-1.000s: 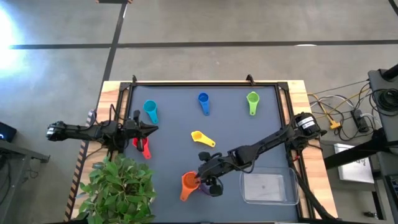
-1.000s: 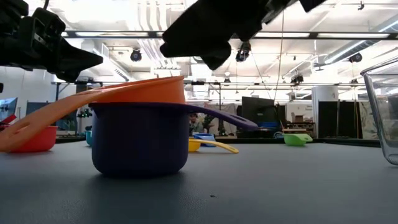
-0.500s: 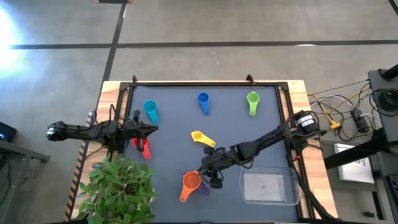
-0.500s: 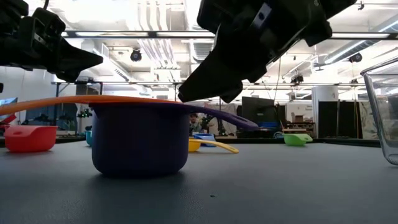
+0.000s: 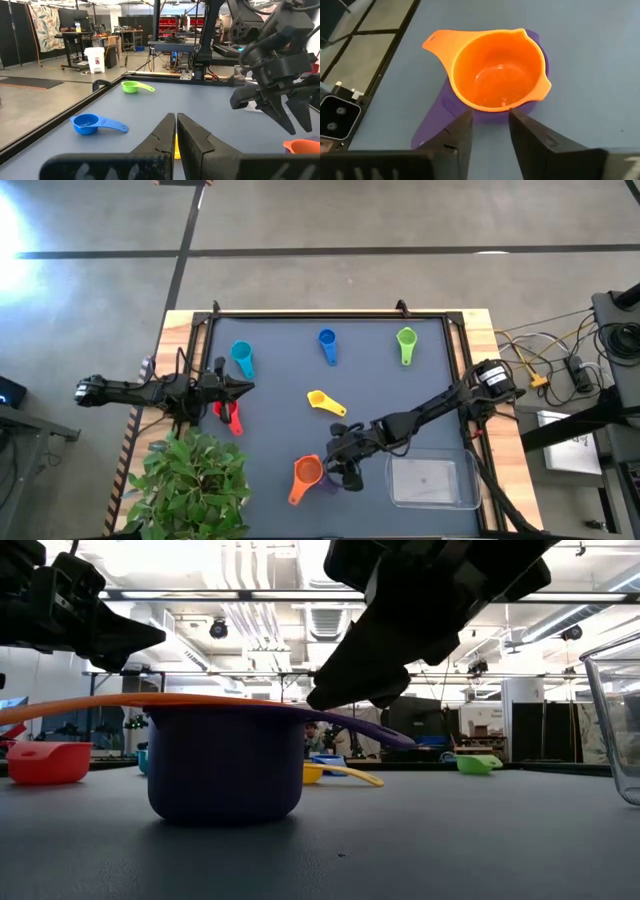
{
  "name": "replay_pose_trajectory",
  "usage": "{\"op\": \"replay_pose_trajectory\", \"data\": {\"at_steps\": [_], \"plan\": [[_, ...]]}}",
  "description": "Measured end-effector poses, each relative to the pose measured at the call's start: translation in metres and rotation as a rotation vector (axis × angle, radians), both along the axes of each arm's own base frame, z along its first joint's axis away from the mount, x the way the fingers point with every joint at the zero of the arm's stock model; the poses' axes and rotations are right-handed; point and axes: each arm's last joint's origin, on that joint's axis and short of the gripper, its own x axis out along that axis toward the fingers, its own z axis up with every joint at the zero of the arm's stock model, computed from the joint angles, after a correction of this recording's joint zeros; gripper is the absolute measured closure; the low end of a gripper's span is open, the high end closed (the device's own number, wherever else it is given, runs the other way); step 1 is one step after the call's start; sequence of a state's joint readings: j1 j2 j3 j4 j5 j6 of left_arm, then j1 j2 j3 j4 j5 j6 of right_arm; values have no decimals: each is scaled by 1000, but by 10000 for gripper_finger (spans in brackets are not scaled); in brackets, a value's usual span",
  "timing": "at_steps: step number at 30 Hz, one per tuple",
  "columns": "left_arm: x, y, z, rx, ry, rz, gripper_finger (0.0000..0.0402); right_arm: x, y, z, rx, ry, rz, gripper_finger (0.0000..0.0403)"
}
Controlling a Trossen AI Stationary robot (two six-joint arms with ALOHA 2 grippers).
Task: Nest measuring cups in basket
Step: Move the stacked measuring cups to the top middle of the table
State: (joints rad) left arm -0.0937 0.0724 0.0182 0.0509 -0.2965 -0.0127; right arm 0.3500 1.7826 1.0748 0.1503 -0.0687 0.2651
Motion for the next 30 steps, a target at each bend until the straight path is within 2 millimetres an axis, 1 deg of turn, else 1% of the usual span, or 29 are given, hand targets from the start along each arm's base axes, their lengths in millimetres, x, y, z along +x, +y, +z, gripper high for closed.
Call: {"op": "replay_pose_trajectory", "data": {"at_steps": [3,6,11,16,27,30], "plan": [[0,0,0,0,0,0,402,-2,3,-1,21,31,-13,250],[0,0,0,0,0,0,402,-5,3,-4,72,97,-46,224],[0,0,0,0,0,0,402,-5,3,-5,187,161,-27,198],[0,0,0,0,0,0,402,-5,3,-5,240,187,-7,191],[0,0,0,0,0,0,402,-1,2,-1,268,146,-1,190],[0,0,0,0,-1,0,402,1,3,-5,281,142,3,191]]}}
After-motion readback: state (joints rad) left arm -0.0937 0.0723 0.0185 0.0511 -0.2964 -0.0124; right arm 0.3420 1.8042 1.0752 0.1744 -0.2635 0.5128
